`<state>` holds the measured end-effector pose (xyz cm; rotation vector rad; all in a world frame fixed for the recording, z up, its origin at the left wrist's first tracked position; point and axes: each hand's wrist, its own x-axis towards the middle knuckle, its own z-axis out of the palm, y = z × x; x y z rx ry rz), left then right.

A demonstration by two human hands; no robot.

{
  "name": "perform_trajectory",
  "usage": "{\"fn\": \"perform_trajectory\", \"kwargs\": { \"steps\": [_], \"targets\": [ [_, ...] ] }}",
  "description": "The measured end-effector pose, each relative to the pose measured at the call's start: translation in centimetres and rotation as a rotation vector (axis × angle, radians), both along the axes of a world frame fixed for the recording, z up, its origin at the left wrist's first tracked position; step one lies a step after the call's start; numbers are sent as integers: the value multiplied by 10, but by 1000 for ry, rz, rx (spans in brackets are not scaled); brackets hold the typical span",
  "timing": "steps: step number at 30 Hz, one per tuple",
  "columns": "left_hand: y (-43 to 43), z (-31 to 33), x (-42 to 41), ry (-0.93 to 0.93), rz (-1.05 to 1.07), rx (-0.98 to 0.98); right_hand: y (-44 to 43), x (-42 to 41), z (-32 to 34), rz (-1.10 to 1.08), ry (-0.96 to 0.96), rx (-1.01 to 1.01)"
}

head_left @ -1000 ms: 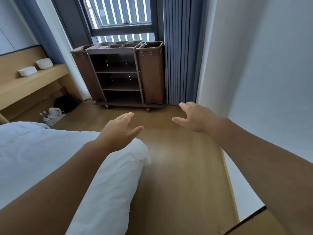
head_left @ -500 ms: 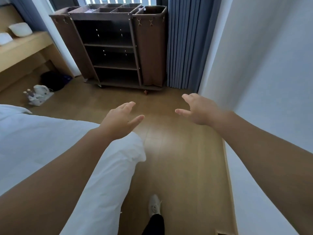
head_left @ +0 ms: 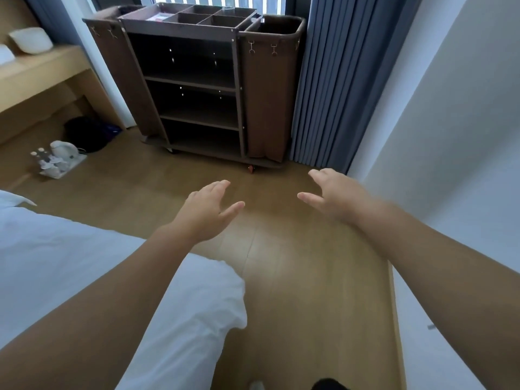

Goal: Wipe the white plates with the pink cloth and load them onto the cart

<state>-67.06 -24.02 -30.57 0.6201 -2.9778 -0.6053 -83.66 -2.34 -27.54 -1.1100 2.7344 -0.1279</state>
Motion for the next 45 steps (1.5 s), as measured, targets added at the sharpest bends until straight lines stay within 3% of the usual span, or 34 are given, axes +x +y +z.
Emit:
{"fn": "perform_trajectory", "kwargs": {
  "steps": [20, 30, 45],
  "targets": [
    [-129, -14, -236, -7, 433, 42, -220, -299, -11, 443, 20, 21],
    [-242, -16, -271, 31, 590, 2, -361, -353, -10, 603, 47, 8],
    [-529, 2, -320, 34, 592, -39, -653, -399, 4, 633, 104, -34]
  ]
}}
